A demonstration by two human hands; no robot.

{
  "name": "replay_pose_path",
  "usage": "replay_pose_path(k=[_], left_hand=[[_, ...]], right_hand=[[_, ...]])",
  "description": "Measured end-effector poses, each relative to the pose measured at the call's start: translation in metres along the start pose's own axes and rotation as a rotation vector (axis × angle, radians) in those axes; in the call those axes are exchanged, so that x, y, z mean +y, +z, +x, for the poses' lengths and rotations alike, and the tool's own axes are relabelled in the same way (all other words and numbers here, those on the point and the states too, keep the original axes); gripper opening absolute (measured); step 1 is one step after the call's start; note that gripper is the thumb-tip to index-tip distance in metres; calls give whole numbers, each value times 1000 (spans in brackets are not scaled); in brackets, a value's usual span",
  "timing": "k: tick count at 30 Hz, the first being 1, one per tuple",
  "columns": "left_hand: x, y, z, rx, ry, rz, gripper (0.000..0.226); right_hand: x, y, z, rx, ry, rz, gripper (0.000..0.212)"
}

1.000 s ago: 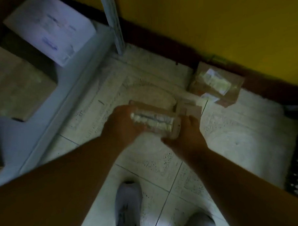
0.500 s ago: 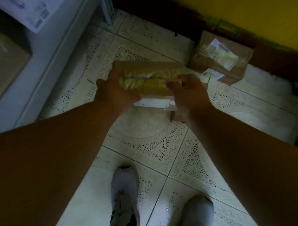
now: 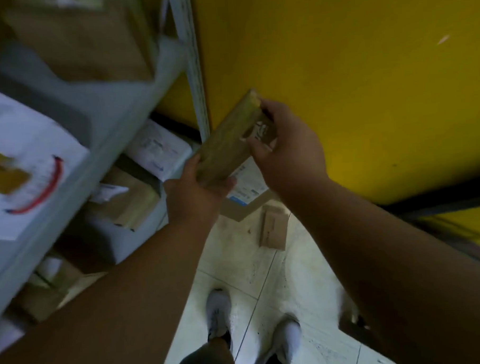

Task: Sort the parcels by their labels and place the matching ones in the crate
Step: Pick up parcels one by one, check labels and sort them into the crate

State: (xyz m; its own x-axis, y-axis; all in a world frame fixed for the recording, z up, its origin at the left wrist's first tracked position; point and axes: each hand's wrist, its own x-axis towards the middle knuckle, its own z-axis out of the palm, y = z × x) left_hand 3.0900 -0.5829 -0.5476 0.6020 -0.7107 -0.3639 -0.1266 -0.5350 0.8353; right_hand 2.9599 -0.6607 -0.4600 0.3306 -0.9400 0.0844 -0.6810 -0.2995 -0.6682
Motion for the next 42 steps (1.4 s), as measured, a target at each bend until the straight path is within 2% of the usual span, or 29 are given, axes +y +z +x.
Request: replay_pose_path(k=[2, 5, 11, 13, 14, 15, 18, 19, 22, 26, 28, 31, 33, 37, 40, 42], left_hand=[[50, -21, -23, 35, 44, -10, 77], [110, -42, -48, 80, 68, -138, 79], [180, -94, -68, 177, 89, -456, 110], [192, -107, -69, 178, 80, -566, 123], [198, -111, -73, 162, 76, -625, 118], [205, -115, -80, 129, 63, -669, 105], [219, -114, -106, 93, 35, -867, 34], [222, -113, -115, 104, 21, -928, 19], [227, -115, -137, 210, -35, -1106, 11], [235, -127, -177, 392, -49, -1287, 17], [225, -125, -200, 501, -48, -1351, 18], [205, -118, -230, 599, -69, -1398, 27], [194, -113, -260, 729, -90, -1443, 37], [164, -108, -324, 902, -157, -1503, 44], [139, -114, -360, 1064, -151, -1490, 64], [129, -123, -388, 1132, -141, -1515, 59]], right_hand=[[-44, -45, 6, 11, -75, -123, 61], [-96, -99, 16, 25, -119, -260, 58], [-158, -174, 29, 152, -177, -356, 35], [-172, -191, 30, 178, -186, -324, 40], [-180, -198, 31, 169, -201, -330, 43], [-190, -204, 32, 151, -224, -353, 45], [-225, -220, 32, 118, -367, -502, 39], [-238, -224, 31, 114, -427, -560, 33], [-264, -234, 25, 135, -606, -643, 15], [-283, -253, 9, 78, -732, -606, 17], [-289, -263, -9, 8, -816, -583, 5], [-297, -260, -40, -98, -948, -573, 16], [-303, -252, -67, -163, -1058, -556, 21], [-309, -230, -133, -270, -1180, -441, 21], [-318, -219, -187, -319, -1271, -354, 18], [-330, -215, -225, -301, -1343, -299, 17]])
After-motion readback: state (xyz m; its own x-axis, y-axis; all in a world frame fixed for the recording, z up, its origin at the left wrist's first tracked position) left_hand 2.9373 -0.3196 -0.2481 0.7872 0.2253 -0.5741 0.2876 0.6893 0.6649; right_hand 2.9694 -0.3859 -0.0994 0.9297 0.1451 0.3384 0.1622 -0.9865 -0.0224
